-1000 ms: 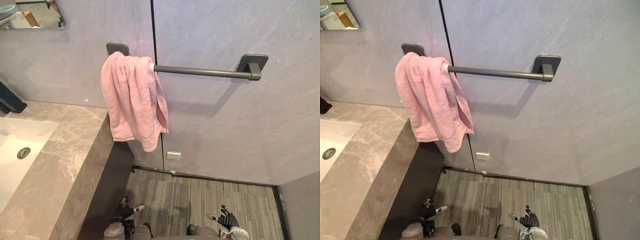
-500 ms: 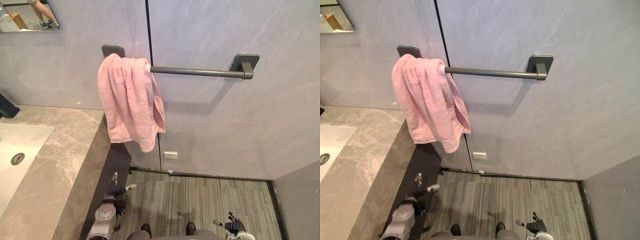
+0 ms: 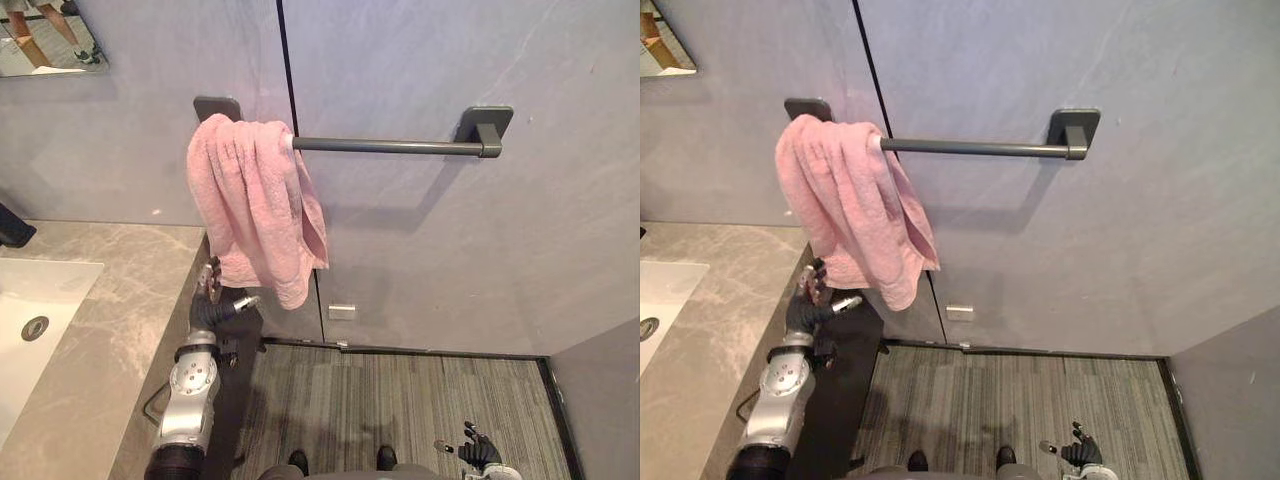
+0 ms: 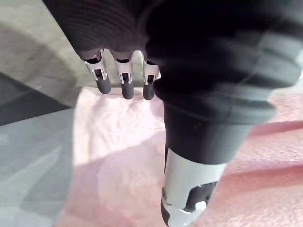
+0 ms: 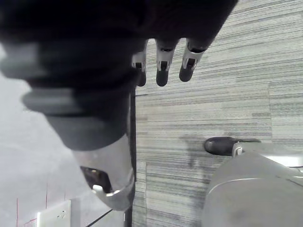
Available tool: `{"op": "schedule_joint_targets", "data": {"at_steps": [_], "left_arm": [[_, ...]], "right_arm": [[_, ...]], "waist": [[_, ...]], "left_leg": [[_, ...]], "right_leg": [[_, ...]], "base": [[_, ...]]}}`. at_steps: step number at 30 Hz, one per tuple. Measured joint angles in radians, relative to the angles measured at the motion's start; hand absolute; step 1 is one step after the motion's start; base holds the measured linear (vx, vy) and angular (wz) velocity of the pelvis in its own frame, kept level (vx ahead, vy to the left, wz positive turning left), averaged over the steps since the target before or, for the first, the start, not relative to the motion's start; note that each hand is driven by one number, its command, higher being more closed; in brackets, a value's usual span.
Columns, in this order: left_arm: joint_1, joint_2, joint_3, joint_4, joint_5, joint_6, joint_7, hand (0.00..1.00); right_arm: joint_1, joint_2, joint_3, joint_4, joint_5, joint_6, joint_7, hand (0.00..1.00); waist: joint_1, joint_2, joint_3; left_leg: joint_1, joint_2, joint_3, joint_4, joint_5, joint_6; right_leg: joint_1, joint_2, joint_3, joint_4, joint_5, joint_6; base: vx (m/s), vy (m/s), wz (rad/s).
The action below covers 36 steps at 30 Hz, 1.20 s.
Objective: Organize washtable
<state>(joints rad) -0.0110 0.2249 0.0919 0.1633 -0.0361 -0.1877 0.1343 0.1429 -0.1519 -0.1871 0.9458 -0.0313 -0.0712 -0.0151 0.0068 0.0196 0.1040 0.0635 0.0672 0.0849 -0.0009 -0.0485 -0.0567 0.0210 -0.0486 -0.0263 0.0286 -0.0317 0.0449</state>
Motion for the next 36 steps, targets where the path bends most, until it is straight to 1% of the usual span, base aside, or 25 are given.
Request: {"op": "schedule_joint_targets", "data": {"at_steps": [2,5,7,13,17,21,23,25,32,36], "left_arm": [[-0.025,0.019,0.0,-0.013,0.011,-0.016,0.014,0.0],[-0.04,0.045,0.005,-0.015,0.03,-0.017,0.035,0.0],[-0.041,0.059,0.006,-0.015,0.049,-0.017,0.046,0.0],[-0.055,0.074,0.038,-0.015,0.051,-0.017,0.064,0.0],[-0.054,0.086,0.039,-0.021,0.048,-0.017,0.064,0.0],[-0.044,0.083,0.044,-0.075,0.041,-0.02,0.062,0.0],[-0.027,0.069,0.06,-0.122,0.035,-0.034,0.061,0.0],[-0.025,0.068,0.063,-0.134,0.03,-0.037,0.061,0.0],[-0.025,0.07,0.068,-0.134,0.03,-0.037,0.05,0.0],[-0.028,0.094,0.066,-0.126,0.03,-0.035,0.04,0.0]], "right_arm": [[0.0,0.0,0.001,-0.001,0.0,0.0,0.001,0.0],[-0.001,0.0,0.001,-0.001,0.0,0.0,0.002,0.0],[0.001,-0.001,0.004,-0.001,0.0,0.0,0.006,0.0],[0.009,-0.006,0.022,0.0,0.0,0.0,0.019,0.0],[0.015,-0.008,0.04,0.001,-0.001,0.001,0.019,0.0],[0.017,-0.008,0.04,0.003,-0.001,0.002,0.019,0.0],[0.009,-0.008,0.039,0.002,-0.001,0.002,0.019,0.0],[0.009,-0.008,0.039,0.003,-0.001,0.002,0.019,0.0],[0.002,-0.008,0.04,0.003,-0.01,0.002,0.021,0.0],[0.003,-0.008,0.043,0.003,-0.011,0.003,0.022,0.0]], "waist": [[-0.009,-0.002,-0.001],[-0.021,-0.005,-0.003],[-0.025,-0.007,-0.004],[-0.024,-0.012,-0.006],[-0.023,-0.015,-0.009],[-0.022,-0.016,-0.009],[-0.023,-0.016,-0.009],[-0.022,-0.016,-0.009],[-0.023,-0.021,-0.012],[-0.025,-0.027,-0.015]], "left_leg": [[0.005,-0.001,-0.002,0.0,0.0,0.0],[0.006,-0.002,-0.002,-0.001,0.0,0.0],[0.005,-0.001,-0.001,-0.001,0.0,0.0],[0.0,-0.001,0.001,-0.007,-0.001,0.001],[0.0,-0.001,0.001,-0.021,0.006,-0.002],[0.002,0.001,0.0,-0.025,0.006,-0.002],[0.003,0.001,0.001,-0.028,0.006,-0.002],[0.003,0.001,0.001,-0.03,0.006,-0.002],[0.009,0.0,-0.001,-0.031,0.006,-0.002],[0.012,0.0,-0.001,-0.028,0.006,-0.002]], "right_leg": [[0.01,-0.002,-0.001,-0.006,0.0,0.0],[0.011,-0.002,0.0,-0.01,0.003,-0.003],[0.01,-0.001,0.002,-0.014,0.009,-0.004],[0.009,0.0,0.008,-0.041,0.037,-0.001],[0.007,0.001,0.008,-0.052,0.042,-0.001],[0.007,0.003,0.008,-0.054,0.042,-0.001],[0.01,0.004,0.008,-0.059,0.042,-0.001],[0.01,0.004,0.007,-0.062,0.042,-0.001],[0.018,0.004,0.006,-0.064,0.042,-0.001],[0.021,0.004,0.007,-0.063,0.043,-0.002]], "base": [[0.02,0.009,0.04],[-0.01,0.002,-0.01],[-0.05,0.006,-0.04],[-0.07,0.008,-0.05],[-0.03,-0.001,0.0],[0.01,-0.002,0.0],[0.04,-0.005,-0.02],[0.04,-0.003,0.0],[0.0,0.0,0.0],[-0.05,-0.001,-0.01]]}}
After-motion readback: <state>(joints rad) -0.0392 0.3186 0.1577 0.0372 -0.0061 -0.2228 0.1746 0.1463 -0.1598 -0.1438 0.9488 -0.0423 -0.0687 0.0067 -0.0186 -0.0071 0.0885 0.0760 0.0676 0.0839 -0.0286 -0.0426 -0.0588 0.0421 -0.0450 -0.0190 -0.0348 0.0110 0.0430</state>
